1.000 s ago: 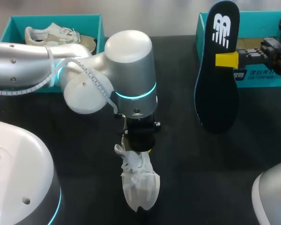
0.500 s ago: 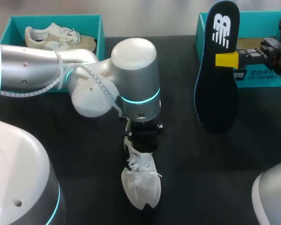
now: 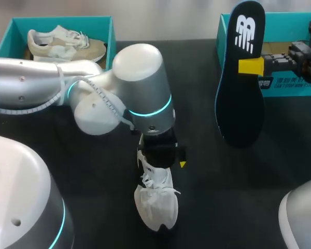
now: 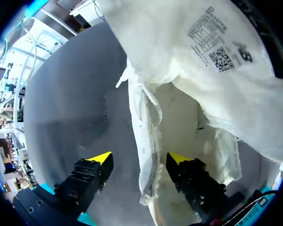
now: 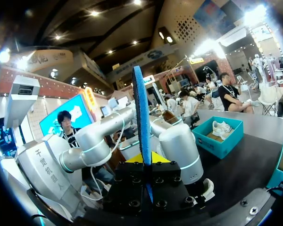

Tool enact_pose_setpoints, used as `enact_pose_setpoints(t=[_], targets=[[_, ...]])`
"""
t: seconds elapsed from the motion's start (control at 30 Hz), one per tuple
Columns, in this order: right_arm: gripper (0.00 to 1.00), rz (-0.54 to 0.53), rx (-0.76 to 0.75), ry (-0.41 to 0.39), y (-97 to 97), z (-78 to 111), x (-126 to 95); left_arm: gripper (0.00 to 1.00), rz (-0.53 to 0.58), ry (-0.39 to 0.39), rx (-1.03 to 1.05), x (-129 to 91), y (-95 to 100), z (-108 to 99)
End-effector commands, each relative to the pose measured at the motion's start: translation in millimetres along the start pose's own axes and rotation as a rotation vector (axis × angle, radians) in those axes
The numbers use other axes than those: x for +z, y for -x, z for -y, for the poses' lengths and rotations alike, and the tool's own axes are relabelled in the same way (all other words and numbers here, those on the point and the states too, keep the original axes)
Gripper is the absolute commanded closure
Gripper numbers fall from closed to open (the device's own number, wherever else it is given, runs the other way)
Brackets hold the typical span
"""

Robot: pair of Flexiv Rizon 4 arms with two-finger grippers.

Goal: Take the shoe out of the shoebox, open the shoe tongue, remove and reinsert the insole, then place the shoe into the shoebox

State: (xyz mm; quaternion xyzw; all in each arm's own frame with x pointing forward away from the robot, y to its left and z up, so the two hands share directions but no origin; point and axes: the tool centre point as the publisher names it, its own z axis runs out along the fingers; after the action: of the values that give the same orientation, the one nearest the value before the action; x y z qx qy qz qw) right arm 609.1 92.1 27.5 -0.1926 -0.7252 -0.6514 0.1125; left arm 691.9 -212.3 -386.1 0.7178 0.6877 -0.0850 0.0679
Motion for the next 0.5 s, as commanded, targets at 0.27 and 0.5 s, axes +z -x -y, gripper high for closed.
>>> enact_pose_setpoints(t=[0.27,0.5], targets=[[1.0,-0.003,0.0,-0.004,3.1,-2.5,3,0.0,0.245,0.11,-0.011,-85,-18.9,17],[1.0,-0.003,0.0,-0.004,3.1,-2.5,3,0.0,0.478,0.204,-0.032,-136,-22.7,18]])
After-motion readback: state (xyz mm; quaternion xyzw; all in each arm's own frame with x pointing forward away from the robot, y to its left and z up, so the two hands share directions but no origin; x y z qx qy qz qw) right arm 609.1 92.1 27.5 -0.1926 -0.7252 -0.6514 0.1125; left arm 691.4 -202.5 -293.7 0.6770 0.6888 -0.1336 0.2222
